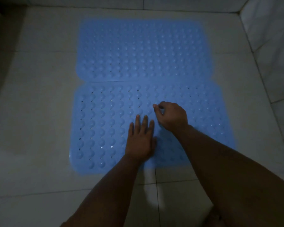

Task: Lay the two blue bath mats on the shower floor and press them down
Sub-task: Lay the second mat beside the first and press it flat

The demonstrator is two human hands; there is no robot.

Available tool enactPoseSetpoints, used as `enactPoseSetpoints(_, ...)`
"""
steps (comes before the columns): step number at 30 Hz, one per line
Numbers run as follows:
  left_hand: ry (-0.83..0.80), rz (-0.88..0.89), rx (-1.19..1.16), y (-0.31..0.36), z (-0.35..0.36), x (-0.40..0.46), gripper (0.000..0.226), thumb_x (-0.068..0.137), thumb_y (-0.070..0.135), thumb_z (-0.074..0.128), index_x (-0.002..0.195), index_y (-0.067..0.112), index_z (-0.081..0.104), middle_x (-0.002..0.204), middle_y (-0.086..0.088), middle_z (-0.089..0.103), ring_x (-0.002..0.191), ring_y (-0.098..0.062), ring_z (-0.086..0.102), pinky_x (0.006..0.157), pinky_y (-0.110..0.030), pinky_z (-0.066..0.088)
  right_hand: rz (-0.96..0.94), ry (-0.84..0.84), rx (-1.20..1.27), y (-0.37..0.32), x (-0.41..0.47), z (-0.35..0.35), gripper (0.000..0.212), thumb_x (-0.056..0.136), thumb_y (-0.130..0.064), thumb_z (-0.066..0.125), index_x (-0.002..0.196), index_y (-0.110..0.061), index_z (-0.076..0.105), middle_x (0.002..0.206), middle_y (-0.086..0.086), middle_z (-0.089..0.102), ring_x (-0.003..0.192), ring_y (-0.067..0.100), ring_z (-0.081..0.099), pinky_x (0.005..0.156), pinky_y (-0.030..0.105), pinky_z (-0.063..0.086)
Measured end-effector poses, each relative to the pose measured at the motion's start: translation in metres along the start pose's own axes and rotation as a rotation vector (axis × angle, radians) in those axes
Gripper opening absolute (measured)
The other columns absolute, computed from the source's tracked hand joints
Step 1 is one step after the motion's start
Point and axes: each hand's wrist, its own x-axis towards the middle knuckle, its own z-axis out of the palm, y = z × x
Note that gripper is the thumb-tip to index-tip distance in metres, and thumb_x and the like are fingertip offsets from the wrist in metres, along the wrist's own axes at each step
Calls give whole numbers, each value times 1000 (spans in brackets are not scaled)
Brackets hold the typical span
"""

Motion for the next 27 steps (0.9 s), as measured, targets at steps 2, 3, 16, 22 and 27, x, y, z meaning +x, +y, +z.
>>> enactPoseSetpoints(2, -23, 12, 56, 8, 17, -2, 77, 101, 63, 29, 162, 17, 21, 170, -15, 7, 156, -39, -3, 120, -66, 13, -29, 43, 25, 7, 0, 11, 41, 96, -54, 47, 95, -21, 73, 93, 1, 74, 94, 27, 68, 78, 38, 55)
enactPoseSetpoints(3, -14, 11, 75, 10, 23, -1, 81, 100, 67, 29, 162, 17, 19, 170, -14, 4, 157, -38, -3, 121, -66, 10, -47, 79, 24, 11, 3, 18, 39, 96, -51, 49, 93, -21, 73, 90, 1, 73, 91, 27, 68, 76, 37, 55)
enactPoseSetpoints(16, -1, -6, 47, 13, 22, -3, 86, 97, 71, 32, 163, 20, 11, 171, -8, -3, 158, -31, -6, 122, -64, 8, -309, 127, 88, 27, 11, 48, 29, 97, -39, 52, 84, -21, 70, 89, -5, 70, 87, 22, 65, 77, 42, 49)
enactPoseSetpoints(22, -110, 23, -37, 8, 9, 1, 79, 96, 66, 31, 163, 25, 18, 172, -5, 1, 158, -26, -7, 124, -60, 2, -329, 211, 131, 12, 5, 32, 24, 96, -37, 56, 85, -22, 71, 91, -8, 70, 91, 20, 66, 81, 42, 49)
enactPoseSetpoints(27, 36, 5, -53, -35, -33, 4, 59, 87, 37, 45, 142, 17, 57, 151, -6, 54, 142, -34, 46, 105, -50, 46, -286, 216, 75, -17, -13, 20, 20, 95, -33, 52, 89, -23, 69, 90, -6, 67, 90, 23, 65, 79, 40, 48)
